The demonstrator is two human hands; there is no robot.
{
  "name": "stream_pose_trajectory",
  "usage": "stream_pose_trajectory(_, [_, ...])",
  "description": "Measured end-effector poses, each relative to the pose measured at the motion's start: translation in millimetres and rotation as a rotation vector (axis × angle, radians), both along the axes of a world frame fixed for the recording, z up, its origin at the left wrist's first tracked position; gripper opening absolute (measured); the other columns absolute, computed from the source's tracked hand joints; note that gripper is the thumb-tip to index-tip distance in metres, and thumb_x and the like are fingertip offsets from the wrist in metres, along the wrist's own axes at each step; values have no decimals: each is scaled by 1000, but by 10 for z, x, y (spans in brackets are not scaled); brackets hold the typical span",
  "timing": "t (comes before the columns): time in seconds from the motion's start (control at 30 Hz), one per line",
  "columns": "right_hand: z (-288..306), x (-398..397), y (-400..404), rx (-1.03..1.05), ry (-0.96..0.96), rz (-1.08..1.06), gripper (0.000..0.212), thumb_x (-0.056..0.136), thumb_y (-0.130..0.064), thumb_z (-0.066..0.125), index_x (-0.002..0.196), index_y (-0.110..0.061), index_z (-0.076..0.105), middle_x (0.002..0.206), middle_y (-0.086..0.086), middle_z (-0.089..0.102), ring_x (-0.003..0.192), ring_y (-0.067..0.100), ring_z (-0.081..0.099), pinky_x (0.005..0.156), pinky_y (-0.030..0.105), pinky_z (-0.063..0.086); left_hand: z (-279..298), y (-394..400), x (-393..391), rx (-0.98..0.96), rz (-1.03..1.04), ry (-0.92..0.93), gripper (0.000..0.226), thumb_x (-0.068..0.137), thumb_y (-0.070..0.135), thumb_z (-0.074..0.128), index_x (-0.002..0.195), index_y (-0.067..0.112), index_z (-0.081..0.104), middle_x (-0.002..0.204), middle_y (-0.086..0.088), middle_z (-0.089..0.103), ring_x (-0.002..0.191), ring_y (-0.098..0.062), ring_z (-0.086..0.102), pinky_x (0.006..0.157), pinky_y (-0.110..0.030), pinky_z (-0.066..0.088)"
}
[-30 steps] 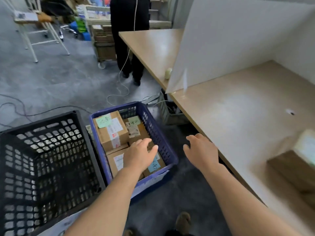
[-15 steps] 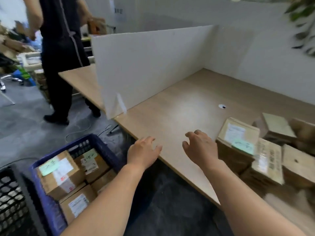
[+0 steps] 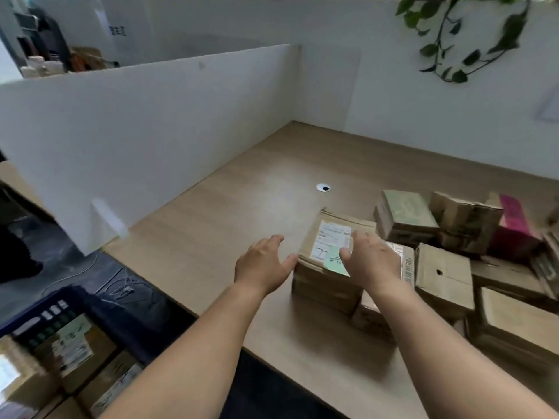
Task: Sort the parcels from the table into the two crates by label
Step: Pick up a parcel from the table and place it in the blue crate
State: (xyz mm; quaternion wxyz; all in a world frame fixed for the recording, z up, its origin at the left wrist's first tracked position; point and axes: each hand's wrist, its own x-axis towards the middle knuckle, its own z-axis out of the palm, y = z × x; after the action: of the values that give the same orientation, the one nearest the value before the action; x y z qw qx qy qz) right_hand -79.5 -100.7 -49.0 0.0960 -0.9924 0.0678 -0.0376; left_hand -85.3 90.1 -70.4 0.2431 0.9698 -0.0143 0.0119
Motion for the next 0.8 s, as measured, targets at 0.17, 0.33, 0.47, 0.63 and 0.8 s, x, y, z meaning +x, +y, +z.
stream_pose_trajectory(0.17, [-240,128,-285,40,91,-164,40,96,-37,46,124,-9,52,120,10,59,106,31,58,75,37,44,-83,-208,291,24,-59,101,63,93,51,47,147,22,32,144,-1,46,131,-22,43,101,-39,42])
stream_pose_trajectory(0.33, [-454,228,-333,80,185,-253,44,97,-45,42,117,-11,62,116,10,64,105,30,59,81,37,45,-211,-319,590,24,-126,185,64,96,48,43,150,18,26,148,-5,42,133,-24,40,104,-39,38])
stream_pose_trajectory(0.47, [-465,272,-288,110,241,-303,41,98,-42,43,117,-10,61,116,9,63,105,29,58,81,36,46,-282,-412,782,4,-175,286,53,98,41,40,144,16,31,144,-7,47,127,-27,47,100,-38,41])
stream_pose_trajectory(0.63, [-462,379,-73,183,175,-254,36,97,-41,46,116,-14,60,113,6,64,100,24,60,77,33,47,-422,-274,937,-235,-166,405,45,99,30,39,142,26,28,137,-3,53,120,-29,53,97,-32,41])
stream_pose_trajectory(0.8, [-595,562,5,842,87,-228,65,81,-50,67,139,-35,44,129,2,54,114,20,56,98,45,50,-509,110,1021,-564,-104,466,43,102,28,38,142,39,29,131,7,53,108,-21,56,87,-42,54])
